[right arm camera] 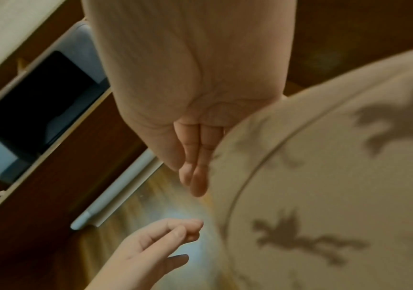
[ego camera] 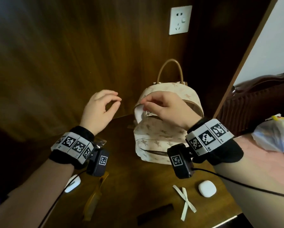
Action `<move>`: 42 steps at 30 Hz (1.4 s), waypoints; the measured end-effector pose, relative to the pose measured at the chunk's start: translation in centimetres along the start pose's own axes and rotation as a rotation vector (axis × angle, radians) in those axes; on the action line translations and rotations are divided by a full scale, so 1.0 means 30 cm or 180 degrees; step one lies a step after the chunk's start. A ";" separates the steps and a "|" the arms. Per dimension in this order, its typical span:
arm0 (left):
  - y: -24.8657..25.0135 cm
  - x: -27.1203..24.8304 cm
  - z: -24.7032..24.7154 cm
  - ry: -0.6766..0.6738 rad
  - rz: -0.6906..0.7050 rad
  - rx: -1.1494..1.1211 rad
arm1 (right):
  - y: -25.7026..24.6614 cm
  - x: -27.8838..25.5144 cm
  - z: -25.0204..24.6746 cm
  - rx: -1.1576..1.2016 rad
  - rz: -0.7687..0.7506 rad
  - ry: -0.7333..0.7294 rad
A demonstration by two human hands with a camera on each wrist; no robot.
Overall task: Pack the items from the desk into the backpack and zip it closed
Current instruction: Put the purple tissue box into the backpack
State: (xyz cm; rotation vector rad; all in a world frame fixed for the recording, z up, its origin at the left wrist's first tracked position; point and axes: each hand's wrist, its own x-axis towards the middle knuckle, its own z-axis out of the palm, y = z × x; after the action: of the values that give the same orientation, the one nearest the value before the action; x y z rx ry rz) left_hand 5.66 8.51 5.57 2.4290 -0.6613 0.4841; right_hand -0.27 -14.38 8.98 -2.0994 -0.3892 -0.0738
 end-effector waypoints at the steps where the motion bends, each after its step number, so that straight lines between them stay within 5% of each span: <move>1: -0.021 -0.027 -0.019 0.0099 -0.0093 0.0078 | -0.017 0.007 0.026 -0.0052 -0.0083 -0.0028; 9: -0.255 -0.302 -0.210 0.0506 -0.0933 0.0779 | -0.111 0.091 0.312 -0.0363 -0.0623 -0.0143; 18: -0.488 -0.722 -0.417 0.0530 -0.2288 0.1106 | -0.139 0.162 0.739 -0.0387 -0.0426 -0.1205; 27: -0.707 -1.060 -0.471 0.0494 -0.3412 0.1025 | -0.153 0.174 1.069 -0.0758 -0.0210 -0.1725; 35: -0.837 -1.159 -0.453 0.0277 -0.3944 0.0799 | -0.151 0.180 1.246 -0.1063 0.0246 -0.2094; 42: -0.936 -1.122 -0.405 0.0647 -0.4208 0.0556 | -0.144 0.174 1.316 -0.1347 0.0532 -0.2061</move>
State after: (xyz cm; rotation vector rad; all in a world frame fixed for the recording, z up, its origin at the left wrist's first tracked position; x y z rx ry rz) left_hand -8.46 47.62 -12.89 2.3202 1.0818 0.1938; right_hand -0.64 22.12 -7.50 -2.5358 -0.6166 0.6916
